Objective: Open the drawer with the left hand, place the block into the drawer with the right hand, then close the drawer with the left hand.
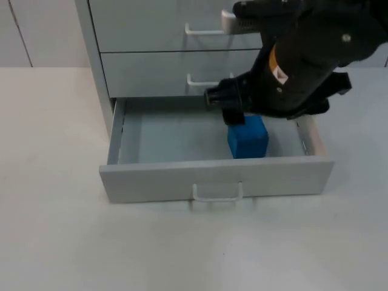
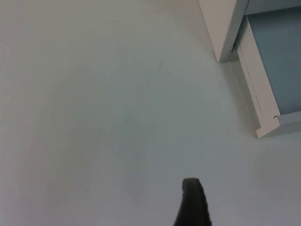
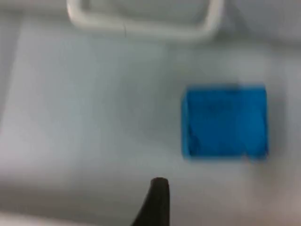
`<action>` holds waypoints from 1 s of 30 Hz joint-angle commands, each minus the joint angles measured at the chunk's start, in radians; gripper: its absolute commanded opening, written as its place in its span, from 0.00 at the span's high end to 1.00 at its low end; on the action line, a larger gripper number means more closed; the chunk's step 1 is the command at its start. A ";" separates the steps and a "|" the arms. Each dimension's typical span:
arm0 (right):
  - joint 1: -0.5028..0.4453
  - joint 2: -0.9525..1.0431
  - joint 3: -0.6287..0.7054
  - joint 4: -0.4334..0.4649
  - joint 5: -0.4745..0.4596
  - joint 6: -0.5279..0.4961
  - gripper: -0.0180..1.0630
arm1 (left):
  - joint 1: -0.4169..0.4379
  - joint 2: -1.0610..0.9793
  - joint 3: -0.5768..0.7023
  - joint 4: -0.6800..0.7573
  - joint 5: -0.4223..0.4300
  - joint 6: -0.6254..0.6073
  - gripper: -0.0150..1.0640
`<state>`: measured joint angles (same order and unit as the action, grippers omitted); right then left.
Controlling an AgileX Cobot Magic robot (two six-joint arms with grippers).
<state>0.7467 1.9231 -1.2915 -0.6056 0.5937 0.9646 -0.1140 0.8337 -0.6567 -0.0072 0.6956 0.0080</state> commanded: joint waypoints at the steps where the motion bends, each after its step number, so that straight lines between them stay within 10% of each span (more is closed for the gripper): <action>1: 0.007 -0.027 -0.003 0.095 0.066 -0.107 0.29 | 0.003 -0.005 0.005 -0.003 -0.005 -0.008 0.44; 10: 0.007 -0.131 0.049 0.414 0.120 -0.457 0.29 | 0.003 -0.005 0.005 -0.001 -0.005 -0.008 0.44; 21: -0.036 -0.235 0.151 0.493 0.127 -0.586 0.29 | 0.003 -0.005 0.005 -0.001 -0.005 -0.008 0.44; 30: -0.244 -0.324 0.267 0.538 0.127 -0.685 0.29 | 0.003 -0.005 0.005 -0.001 -0.005 -0.008 0.44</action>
<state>0.5329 1.6222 -1.0410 -0.0713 0.7132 0.2995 -0.1140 0.8337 -0.6567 -0.0072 0.6956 0.0080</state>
